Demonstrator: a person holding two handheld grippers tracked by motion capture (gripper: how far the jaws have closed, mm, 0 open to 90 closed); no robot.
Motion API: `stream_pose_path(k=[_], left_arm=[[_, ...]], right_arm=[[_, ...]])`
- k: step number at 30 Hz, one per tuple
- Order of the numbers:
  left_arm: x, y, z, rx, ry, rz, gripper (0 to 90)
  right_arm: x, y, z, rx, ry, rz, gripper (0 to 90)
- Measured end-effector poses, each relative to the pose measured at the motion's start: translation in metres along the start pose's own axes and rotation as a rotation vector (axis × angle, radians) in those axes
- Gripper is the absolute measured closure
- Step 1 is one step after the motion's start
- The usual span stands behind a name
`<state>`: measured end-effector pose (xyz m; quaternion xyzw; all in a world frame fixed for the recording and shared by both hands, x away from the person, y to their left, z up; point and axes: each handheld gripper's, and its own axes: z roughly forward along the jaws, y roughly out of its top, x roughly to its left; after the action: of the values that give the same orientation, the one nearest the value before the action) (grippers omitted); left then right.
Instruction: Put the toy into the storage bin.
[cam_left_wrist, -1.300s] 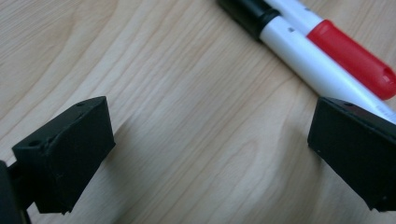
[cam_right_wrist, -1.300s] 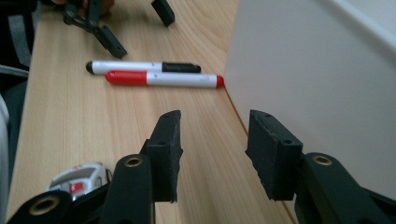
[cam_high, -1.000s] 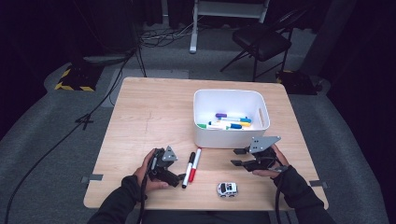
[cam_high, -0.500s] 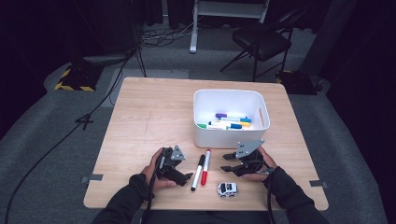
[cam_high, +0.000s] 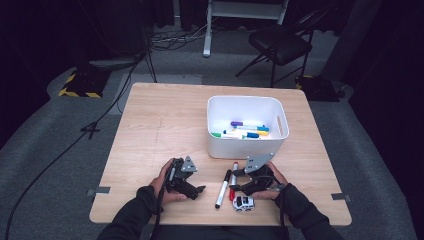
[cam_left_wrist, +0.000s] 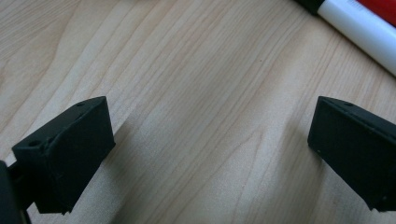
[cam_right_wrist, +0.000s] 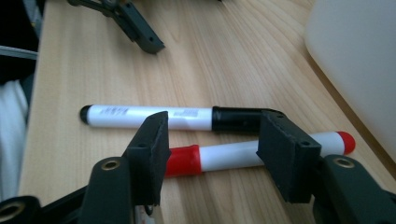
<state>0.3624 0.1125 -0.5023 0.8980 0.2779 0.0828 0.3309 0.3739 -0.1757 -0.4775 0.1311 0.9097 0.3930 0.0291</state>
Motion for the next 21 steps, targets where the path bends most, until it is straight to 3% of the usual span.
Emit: stream_pose_path(k=[2,7,11,14,16,21], left_arm=[[0.000,0.000,0.000,0.001,0.002,-0.002,0.5],[0.000,0.000,0.000,0.002,0.000,-0.005,0.5],[0.000,0.000,0.000,0.002,0.000,-0.005,0.5],[0.000,0.000,0.000,0.002,0.000,-0.005,0.5],[0.000,0.000,0.000,0.003,0.000,-0.004,0.5],[0.000,0.000,0.000,0.000,0.000,-0.002,0.5]], right_arm=[[0.001,-0.002,0.003,0.018,-0.024,0.006,42.2],[-0.003,-0.005,0.003,-0.009,-0.064,0.040,40.2],[-0.004,-0.005,0.005,-0.014,-0.071,0.061,40.1],[-0.003,-0.003,0.006,-0.005,-0.085,0.050,40.4],[-0.001,0.000,0.009,-0.012,-0.081,0.006,39.9],[-0.001,0.007,0.017,-0.007,-0.080,-0.040,39.5]])
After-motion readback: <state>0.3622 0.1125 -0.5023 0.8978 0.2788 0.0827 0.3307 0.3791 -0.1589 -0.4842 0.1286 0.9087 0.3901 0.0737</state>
